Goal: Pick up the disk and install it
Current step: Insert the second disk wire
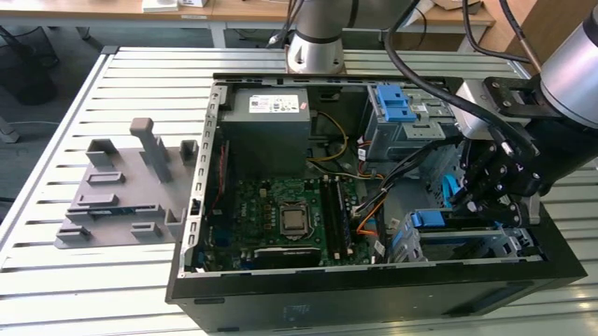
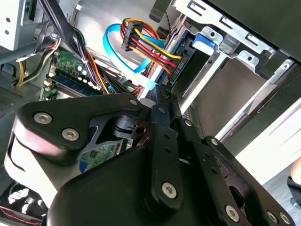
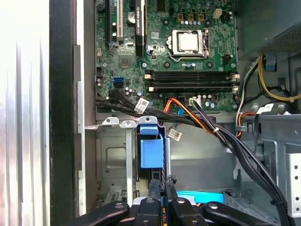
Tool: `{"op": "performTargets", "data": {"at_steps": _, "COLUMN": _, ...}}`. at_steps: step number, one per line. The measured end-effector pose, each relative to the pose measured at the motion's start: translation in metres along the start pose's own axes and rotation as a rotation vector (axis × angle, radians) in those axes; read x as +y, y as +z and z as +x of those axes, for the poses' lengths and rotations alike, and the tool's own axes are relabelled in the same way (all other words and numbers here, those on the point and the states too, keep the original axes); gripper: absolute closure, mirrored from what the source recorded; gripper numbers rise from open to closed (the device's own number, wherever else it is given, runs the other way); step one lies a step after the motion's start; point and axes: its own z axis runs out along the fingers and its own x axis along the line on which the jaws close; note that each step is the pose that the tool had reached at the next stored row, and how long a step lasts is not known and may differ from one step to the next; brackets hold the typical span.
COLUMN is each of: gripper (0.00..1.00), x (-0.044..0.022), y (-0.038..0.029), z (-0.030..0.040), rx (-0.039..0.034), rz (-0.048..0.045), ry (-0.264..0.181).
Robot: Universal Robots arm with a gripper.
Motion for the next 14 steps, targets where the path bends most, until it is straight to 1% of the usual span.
{"op": "performTargets", "data": {"at_steps": 1, "gripper": 0.84, "x": 0.0, "y": 0.0003, "z": 0.0001, "rx": -0.0006, "rz": 0.0, "ry": 0.002}}
{"op": "performTargets", "data": {"at_steps": 3, "gripper": 0.84, "x": 0.0, "y": 0.0009, "z": 0.0001, "rx": -0.0083, "rz": -0.0007, "ry": 0.002}}
{"op": "performTargets", "data": {"at_steps": 4, "gripper": 0.84, "x": -0.0004, "y": 0.0012, "z": 0.0001, "rx": -0.0104, "rz": -0.0011, "ry": 0.002}}
{"op": "performTargets", "data": {"at_steps": 10, "gripper": 0.84, "x": -0.0038, "y": 0.0024, "z": 0.0, "rx": -0.0112, "rz": -0.002, "ry": 0.012}}
{"op": "performTargets", "data": {"at_steps": 14, "gripper": 0.84, "x": -0.0043, "y": 0.0031, "z": 0.0001, "rx": -0.0118, "rz": -0.0014, "ry": 0.023}}
